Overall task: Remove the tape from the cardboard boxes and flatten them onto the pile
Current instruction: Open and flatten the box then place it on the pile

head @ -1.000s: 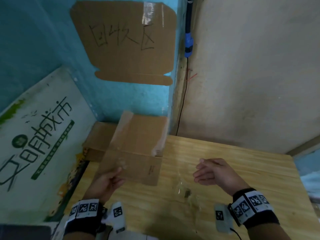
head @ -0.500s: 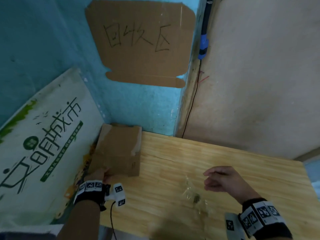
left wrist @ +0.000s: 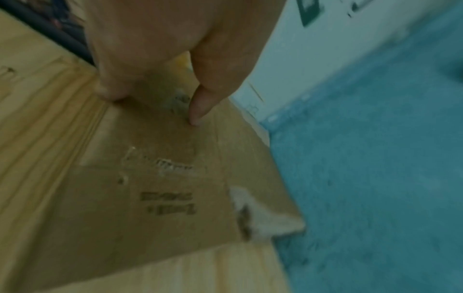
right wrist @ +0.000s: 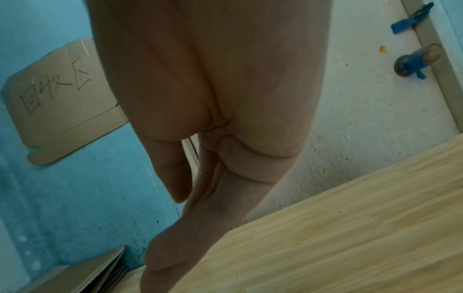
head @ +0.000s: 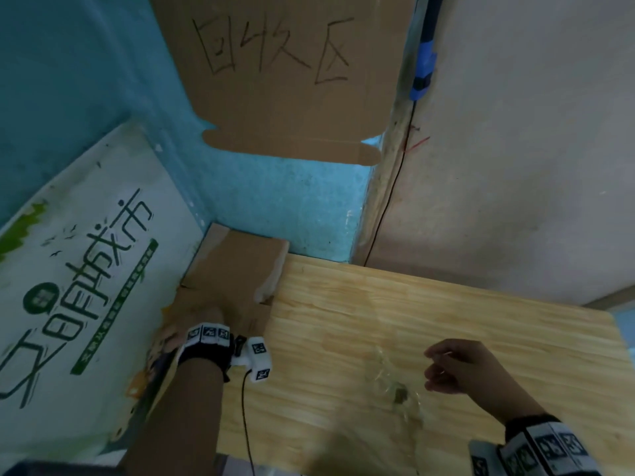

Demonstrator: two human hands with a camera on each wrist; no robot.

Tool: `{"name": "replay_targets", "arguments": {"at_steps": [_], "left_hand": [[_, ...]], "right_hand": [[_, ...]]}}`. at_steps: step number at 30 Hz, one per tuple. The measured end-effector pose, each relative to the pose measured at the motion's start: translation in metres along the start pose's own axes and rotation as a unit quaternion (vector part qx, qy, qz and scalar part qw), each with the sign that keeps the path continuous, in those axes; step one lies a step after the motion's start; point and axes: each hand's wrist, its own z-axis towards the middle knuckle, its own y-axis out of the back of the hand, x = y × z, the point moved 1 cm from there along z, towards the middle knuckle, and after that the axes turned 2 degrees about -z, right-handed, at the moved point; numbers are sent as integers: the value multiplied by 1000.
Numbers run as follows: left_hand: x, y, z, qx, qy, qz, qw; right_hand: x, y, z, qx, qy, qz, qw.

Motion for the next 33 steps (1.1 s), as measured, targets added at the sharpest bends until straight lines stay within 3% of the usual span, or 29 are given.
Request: {"name": "replay_targets", "arguments": {"at_steps": [2, 3, 6, 8, 10, 18, 25, 33], "left_hand": [[-12, 0, -9, -27, 52, 54, 997], [-13, -9, -10, -18, 20, 87, 996], [-3, -46, -9, 48, -175, 193, 964], [1, -64, -8, 84, -205, 277, 935], [2, -77, -3, 87, -210, 308, 924], [-14, -86, 12, 104, -219, 306, 921], [-51, -59, 64, 194, -219, 280, 914], [-60, -59, 76, 175, -215, 343, 897]], "right_hand": [[1, -3, 2, 5, 8, -12, 1000], [3, -4, 3, 7, 15, -22, 1000], [9, -10, 5, 11, 54, -59, 997], [14, -14, 7, 12, 87, -81, 993], [20, -17, 10, 11, 104, -96, 990], [35, -17, 25, 21, 85, -82, 993], [37, -26, 44, 38, 73, -81, 993], [27, -24, 58, 33, 15, -26, 999]]}}
